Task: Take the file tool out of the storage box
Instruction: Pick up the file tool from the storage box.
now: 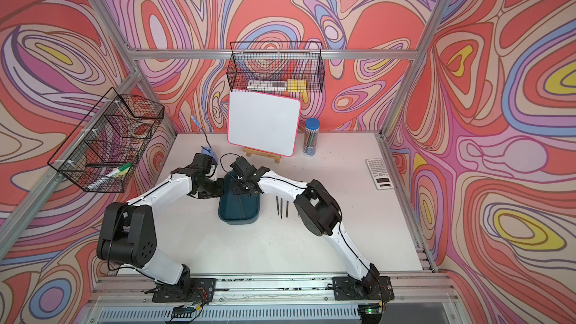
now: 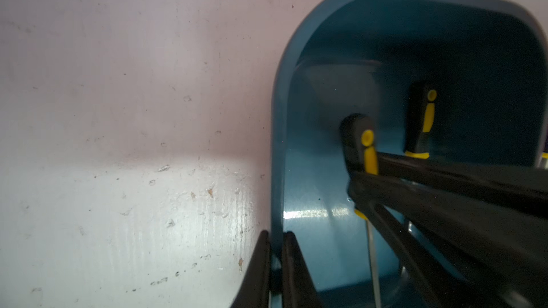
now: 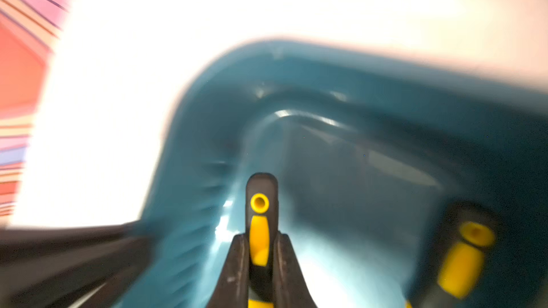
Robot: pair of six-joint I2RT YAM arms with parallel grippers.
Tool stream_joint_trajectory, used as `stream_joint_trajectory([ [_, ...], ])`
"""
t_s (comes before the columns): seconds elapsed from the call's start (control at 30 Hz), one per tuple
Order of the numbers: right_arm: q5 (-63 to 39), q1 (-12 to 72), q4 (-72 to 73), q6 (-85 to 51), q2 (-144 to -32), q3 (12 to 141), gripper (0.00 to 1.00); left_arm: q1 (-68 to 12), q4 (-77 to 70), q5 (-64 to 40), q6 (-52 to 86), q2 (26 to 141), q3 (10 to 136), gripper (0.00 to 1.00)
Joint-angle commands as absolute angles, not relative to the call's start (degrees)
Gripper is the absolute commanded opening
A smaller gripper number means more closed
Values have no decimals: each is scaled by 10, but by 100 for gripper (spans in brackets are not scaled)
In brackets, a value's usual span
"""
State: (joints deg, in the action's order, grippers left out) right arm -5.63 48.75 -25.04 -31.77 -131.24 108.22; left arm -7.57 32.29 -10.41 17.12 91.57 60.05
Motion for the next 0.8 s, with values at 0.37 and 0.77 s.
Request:
stream_joint_trajectory([
  [0.37, 14, 396, -142, -342, -1098, 842, 6, -77, 368, -63, 133, 915, 629, 0],
  [0.77, 12, 393, -146, -347, -1163, 825, 5, -77, 379, -53, 125, 912, 632, 0],
])
